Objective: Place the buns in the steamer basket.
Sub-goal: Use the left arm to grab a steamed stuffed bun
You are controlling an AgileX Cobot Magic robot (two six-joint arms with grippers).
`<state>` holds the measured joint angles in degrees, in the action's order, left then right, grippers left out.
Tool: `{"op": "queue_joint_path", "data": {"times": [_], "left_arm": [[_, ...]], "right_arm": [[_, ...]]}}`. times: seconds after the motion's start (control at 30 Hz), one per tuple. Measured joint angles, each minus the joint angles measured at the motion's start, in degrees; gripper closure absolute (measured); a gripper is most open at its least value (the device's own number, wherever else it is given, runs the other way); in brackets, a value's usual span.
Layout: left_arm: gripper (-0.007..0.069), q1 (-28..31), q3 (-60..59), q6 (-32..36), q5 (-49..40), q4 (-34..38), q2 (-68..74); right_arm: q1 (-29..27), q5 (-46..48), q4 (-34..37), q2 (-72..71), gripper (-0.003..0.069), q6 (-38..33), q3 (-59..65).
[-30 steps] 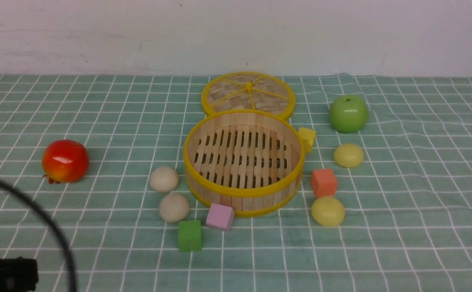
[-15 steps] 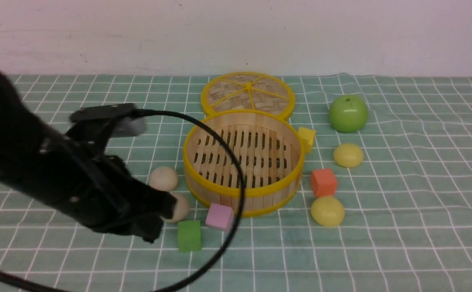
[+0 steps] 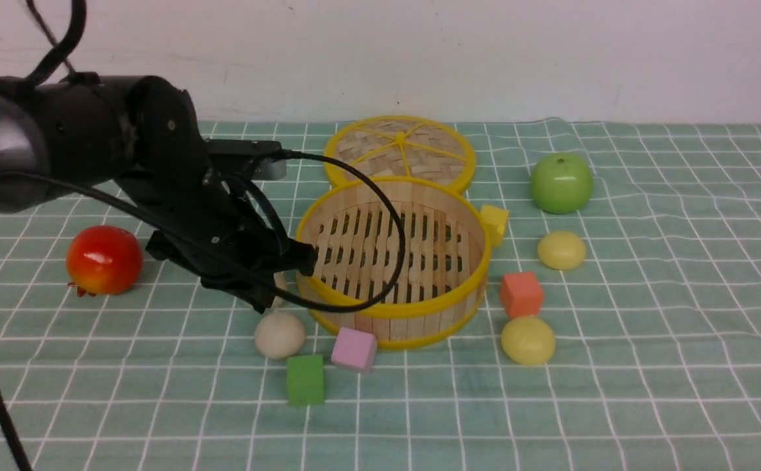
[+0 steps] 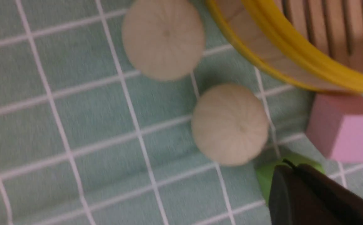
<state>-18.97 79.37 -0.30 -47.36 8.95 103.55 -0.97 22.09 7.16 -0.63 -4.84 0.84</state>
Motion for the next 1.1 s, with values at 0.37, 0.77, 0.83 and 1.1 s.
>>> {"op": "queue_joint_path", "data": {"times": [0.37,0.77,0.83,1.1], "left_arm": [[0.0382,0.0,0.89,2.14,8.17,-0.08,6.15],[0.0384,0.0,1.07,2.19,7.81,-0.31,8.56],[0.0384,0.0,1.12,2.19,7.81,-0.31,8.56],[0.0386,0.0,1.12,2.21,7.81,-0.6,7.9]], "right_arm": [[0.0,0.0,0.0,0.0,0.0419,0.0,0.0],[0.0,0.0,0.0,0.0,0.0419,0.0,0.0],[0.0,0.0,0.0,0.0,0.0419,0.0,0.0],[0.0,0.0,0.0,0.0,0.0419,0.0,0.0]]}}
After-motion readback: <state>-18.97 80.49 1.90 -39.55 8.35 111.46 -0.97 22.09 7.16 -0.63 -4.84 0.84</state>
